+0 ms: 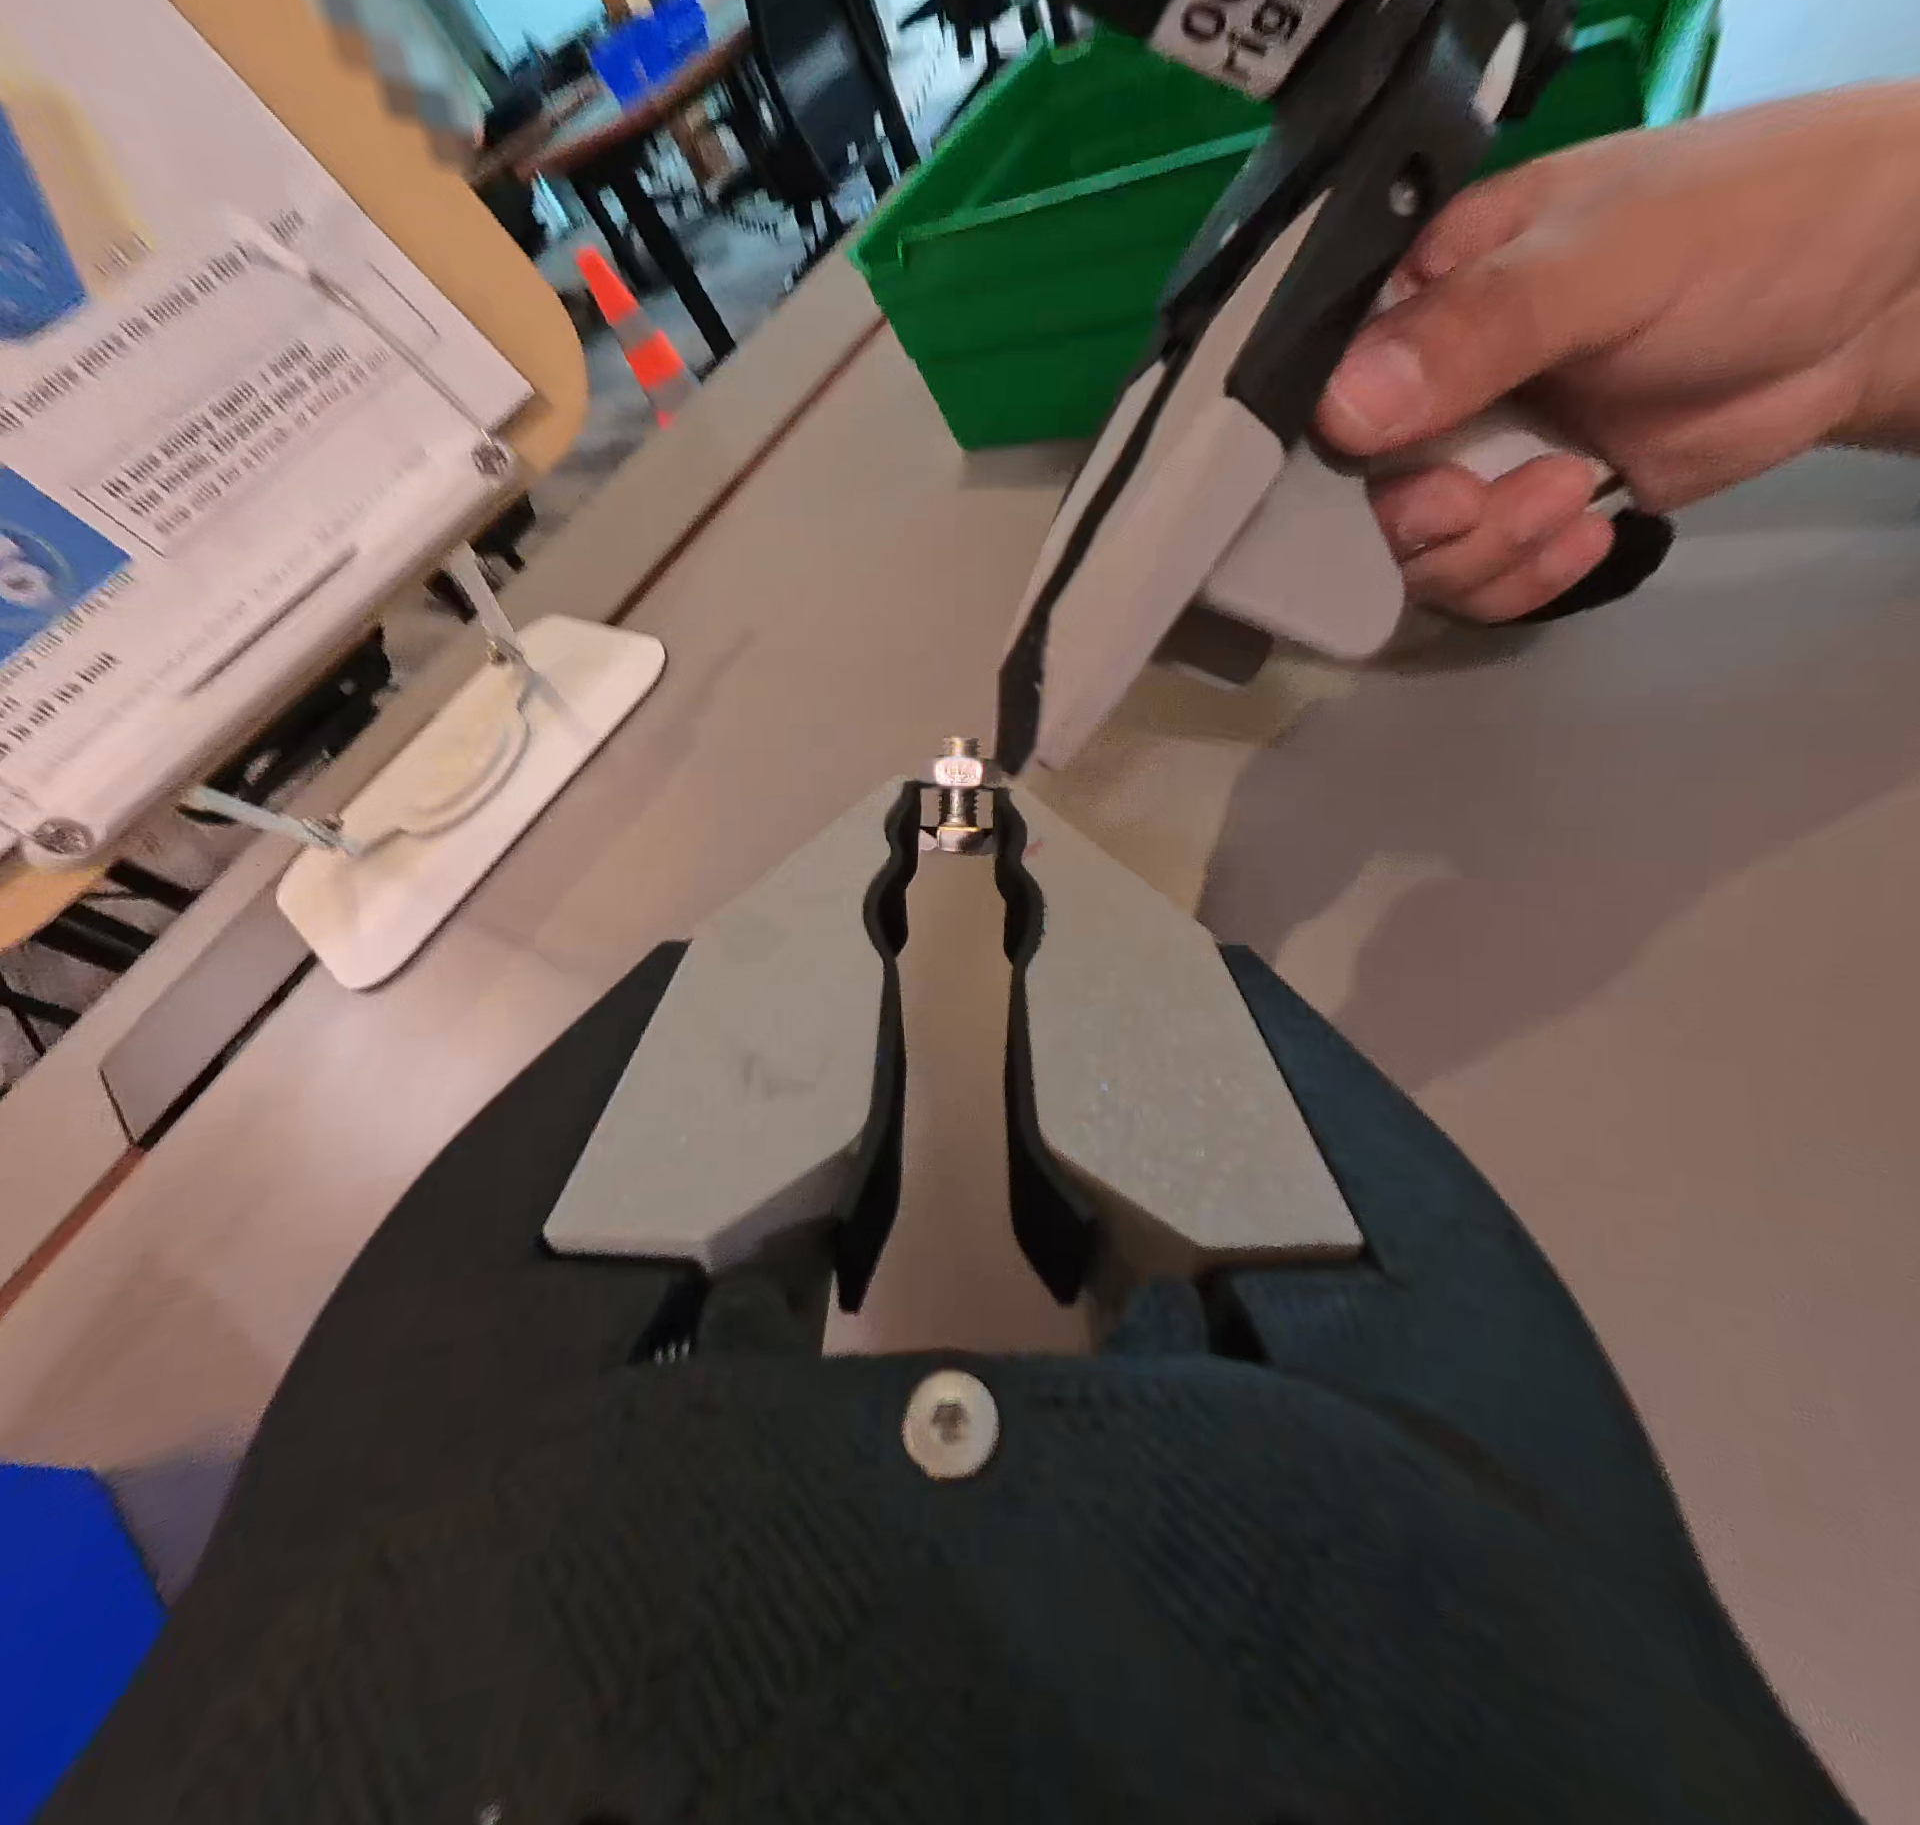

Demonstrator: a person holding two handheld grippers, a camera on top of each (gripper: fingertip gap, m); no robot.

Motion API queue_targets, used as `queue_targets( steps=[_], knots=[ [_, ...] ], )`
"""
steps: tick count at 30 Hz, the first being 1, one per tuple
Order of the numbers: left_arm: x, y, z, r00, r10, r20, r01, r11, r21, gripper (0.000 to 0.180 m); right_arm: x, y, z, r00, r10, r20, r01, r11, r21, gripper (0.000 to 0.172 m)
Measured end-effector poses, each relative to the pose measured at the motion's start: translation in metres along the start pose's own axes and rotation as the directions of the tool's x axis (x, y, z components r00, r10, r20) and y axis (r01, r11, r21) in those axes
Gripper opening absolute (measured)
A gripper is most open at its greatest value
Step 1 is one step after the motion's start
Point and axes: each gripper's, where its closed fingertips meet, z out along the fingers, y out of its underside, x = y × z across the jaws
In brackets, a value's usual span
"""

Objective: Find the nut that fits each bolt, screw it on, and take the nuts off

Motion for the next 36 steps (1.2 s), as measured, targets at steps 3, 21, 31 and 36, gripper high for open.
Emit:
queue_targets(
  steps=[3,21,31,36],
  knots=[
    [0.001,-0.007,-0.002,1.0,0.002,0.015,-0.003,0.999,0.047,0.012,-0.009,-0.016,-0.007,0.999,-0.021,0.04,0.018,0.996,0.09,0.016],
    [0.007,0.01,0.013,0.997,0.049,0.063,-0.047,0.999,-0.023,0.012,0.007,0.002,0.011,0.997,-0.045,-0.056,0.045,0.999,0.001,0.011],
    [0.006,0.024,0.014,0.999,0.008,0.053,-0.003,0.996,-0.086,0.022,0.008,0.004,0.013,0.99,-0.104,-0.091,0.103,0.994,-0.02,0.011],
    [0.008,0.024,0.013,0.999,-0.012,0.033,0.015,0.997,-0.072,0.012,0.006,0.001,0.011,0.992,-0.095,-0.083,0.095,0.995,-0.001,0.011]
  ],
)
